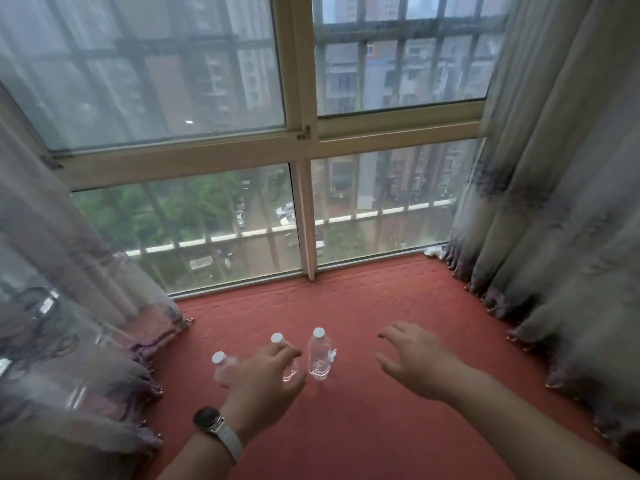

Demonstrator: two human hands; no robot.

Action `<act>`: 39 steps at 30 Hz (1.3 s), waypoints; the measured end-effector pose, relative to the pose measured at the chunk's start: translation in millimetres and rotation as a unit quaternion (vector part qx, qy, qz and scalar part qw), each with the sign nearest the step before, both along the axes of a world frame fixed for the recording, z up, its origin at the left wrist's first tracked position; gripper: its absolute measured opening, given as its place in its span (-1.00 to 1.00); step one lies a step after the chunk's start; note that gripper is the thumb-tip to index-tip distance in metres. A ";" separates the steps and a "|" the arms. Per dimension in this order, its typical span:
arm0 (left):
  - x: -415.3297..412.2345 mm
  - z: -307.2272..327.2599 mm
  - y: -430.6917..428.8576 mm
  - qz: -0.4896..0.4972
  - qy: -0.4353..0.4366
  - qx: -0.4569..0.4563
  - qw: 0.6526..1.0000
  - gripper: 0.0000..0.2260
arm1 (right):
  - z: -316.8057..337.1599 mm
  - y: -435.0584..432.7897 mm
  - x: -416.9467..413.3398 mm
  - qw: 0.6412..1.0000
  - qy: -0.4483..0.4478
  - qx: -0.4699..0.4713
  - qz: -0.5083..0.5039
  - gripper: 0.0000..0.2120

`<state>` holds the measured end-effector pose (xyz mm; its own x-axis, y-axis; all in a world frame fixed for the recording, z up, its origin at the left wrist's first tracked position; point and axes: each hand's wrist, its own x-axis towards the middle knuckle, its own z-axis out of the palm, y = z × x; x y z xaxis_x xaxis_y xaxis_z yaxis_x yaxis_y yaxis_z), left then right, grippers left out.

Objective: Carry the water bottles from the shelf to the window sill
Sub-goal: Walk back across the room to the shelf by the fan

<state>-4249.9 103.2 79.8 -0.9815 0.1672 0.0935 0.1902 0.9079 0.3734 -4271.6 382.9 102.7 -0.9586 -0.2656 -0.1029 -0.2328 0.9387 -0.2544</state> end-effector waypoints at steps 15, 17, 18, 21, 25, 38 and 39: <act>3.0 -12.1 30.0 -0.272 -0.017 0.005 0.962 -0.63 | 7.0 -1.1 146.6 0.972 0.003 0.015 -0.233 -0.56; 11.7 -5.6 51.7 -0.307 -0.017 -0.007 0.951 -0.62 | 11.0 10.0 169.1 0.963 0.008 0.010 -0.268 -0.55; 17.0 -1.5 62.2 -0.323 -0.008 -0.012 0.946 -0.63 | 12.9 15.1 180.7 0.958 0.013 0.004 -0.285 -0.54; 35.0 10.3 93.2 -0.364 0.020 -0.019 0.931 -0.64 | 17.6 30.9 214.7 0.943 0.029 -0.016 -0.331 -0.52; 59.9 17.9 134.5 -0.432 0.017 -0.026 0.901 -0.61 | 23.9 56.0 259.4 0.929 0.039 -0.025 -0.368 -0.51; 236.3 36.9 325.2 -0.594 0.051 -0.059 0.801 -0.61 | 27.6 169.4 505.4 0.859 0.046 -0.019 -0.509 -0.55; 251.4 36.8 339.6 -0.606 0.050 -0.065 0.792 -0.60 | 25.9 175.9 524.4 0.854 0.039 -0.017 -0.518 -0.55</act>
<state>-3998.4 442.7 116.7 -0.0828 0.9944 0.0650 0.9731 0.0666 0.2204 -3747.3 558.7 128.6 -0.6850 0.7276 -0.0375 0.7008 0.6439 -0.3071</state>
